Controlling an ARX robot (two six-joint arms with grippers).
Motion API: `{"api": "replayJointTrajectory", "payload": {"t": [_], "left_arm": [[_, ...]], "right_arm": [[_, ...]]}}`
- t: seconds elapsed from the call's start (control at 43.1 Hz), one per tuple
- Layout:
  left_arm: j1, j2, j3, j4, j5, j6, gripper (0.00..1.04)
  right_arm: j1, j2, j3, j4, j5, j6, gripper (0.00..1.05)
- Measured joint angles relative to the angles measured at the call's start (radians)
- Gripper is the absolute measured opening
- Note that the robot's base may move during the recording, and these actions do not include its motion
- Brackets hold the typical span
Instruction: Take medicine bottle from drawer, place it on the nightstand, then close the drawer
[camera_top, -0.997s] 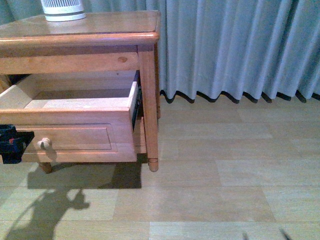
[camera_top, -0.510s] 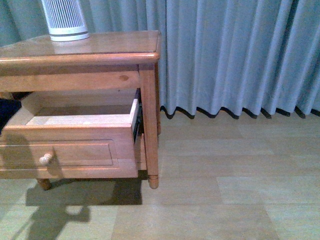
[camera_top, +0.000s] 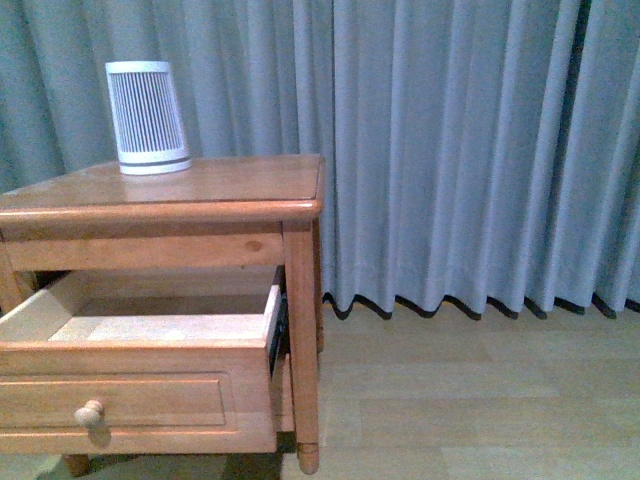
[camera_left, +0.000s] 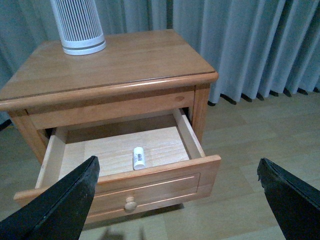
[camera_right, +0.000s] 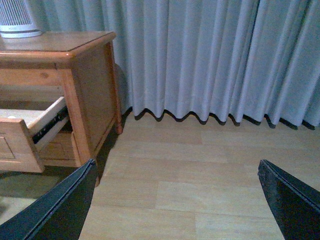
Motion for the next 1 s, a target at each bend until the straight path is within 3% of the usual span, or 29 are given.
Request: {"api": "replayJointTrajectory", "payload": {"t": [0.046,0.116,0.162,0.301,0.556,0.997], "left_arm": [[-0.001,-0.002,-0.001,0.000,-0.009,0.000,0.98],[-0.029,-0.020,-0.087,0.163,-0.227,-0.045,0.84],[-0.032,-0.052,-0.149,0.229,-0.299,-0.061,0.73],[-0.034,-0.131,-0.279,0.276,-0.319,-0.079,0.43],[-0.034,-0.228,-0.394,0.291,-0.319,-0.085,0.03],[-0.034,-0.394,-0.505,0.245,-0.319,-0.086,0.03]], "right_arm": [[0.000,0.000,0.000,0.000,0.000,0.000,0.98],[0.000,0.000,0.000,0.000,0.000,0.000,0.98],[0.000,0.000,0.000,0.000,0.000,0.000,0.98],[0.000,0.000,0.000,0.000,0.000,0.000,0.98],[0.000,0.000,0.000,0.000,0.000,0.000,0.98],[0.000,0.000,0.000,0.000,0.000,0.000,0.98]]}}
